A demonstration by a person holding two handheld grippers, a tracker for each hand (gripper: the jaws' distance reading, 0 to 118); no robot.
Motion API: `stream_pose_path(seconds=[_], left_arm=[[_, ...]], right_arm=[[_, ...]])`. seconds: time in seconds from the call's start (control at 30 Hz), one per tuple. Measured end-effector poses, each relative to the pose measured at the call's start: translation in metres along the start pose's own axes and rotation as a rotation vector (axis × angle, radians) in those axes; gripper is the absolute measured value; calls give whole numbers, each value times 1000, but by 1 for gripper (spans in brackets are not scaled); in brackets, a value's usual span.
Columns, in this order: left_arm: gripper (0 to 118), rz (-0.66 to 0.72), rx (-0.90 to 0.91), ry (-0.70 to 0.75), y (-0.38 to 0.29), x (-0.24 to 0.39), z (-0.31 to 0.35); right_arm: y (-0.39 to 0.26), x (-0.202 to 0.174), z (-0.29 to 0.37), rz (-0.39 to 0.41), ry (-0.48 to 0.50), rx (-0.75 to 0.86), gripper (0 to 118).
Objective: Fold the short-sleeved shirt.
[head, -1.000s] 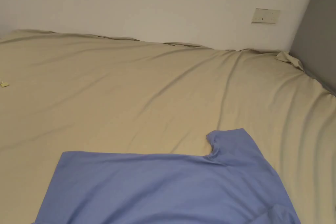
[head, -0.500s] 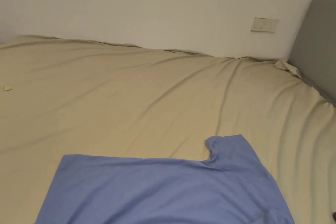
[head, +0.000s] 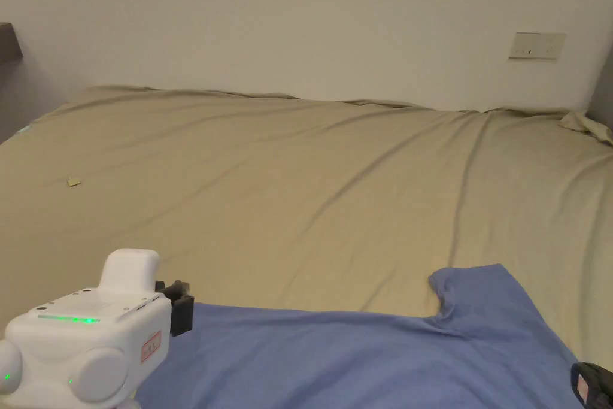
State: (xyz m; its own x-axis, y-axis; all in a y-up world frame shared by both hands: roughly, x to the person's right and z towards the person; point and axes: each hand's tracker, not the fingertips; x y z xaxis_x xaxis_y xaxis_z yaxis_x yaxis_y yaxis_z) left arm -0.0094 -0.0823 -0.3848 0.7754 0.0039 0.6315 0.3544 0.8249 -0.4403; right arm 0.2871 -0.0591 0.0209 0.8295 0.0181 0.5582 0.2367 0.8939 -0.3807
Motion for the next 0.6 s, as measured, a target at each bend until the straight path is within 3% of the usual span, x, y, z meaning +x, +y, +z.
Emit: stream_pose_path(seconds=[0.03, 0.07, 0.1, 0.3, 0.4, 0.43, 0.47, 0.5, 0.53, 0.6], left_arm=[[63, 23, -72, -21, 7, -6, -27], [96, 48, -166, -82, 10, -13, -54], [105, 67, -221, -98, 9, -17, -78], [103, 116, -426, -30, -9, -26, -160], [93, 120, -449, -70, -18, -23, -159], [76, 63, -408, -37, -17, -22, -154], [49, 24, -406, -11, -15, -21, -152], [17, -9, -406, -5, -12, -19, -145], [8, -2, -394, -53, -9, -20, -136], [8, 93, -427, -124, -7, -19, -132]], right_arm=[[1, 2, -3, 1, -3, -8, 5], [2, 5, -5, -2, -1, -17, 5], [3, 7, -7, -7, 0, -26, 5], [6, 28, -34, 5, -2, -122, 5], [30, 52, -79, -40, 10, -212, 5], [43, 63, -101, -78, 32, -257, 11], [54, 72, -122, -104, 65, -300, 33], [65, 82, -152, -113, 100, -342, 75], [73, 88, -182, -103, 90, -416, 117], [83, 99, -235, -89, 92, -497, 118]])
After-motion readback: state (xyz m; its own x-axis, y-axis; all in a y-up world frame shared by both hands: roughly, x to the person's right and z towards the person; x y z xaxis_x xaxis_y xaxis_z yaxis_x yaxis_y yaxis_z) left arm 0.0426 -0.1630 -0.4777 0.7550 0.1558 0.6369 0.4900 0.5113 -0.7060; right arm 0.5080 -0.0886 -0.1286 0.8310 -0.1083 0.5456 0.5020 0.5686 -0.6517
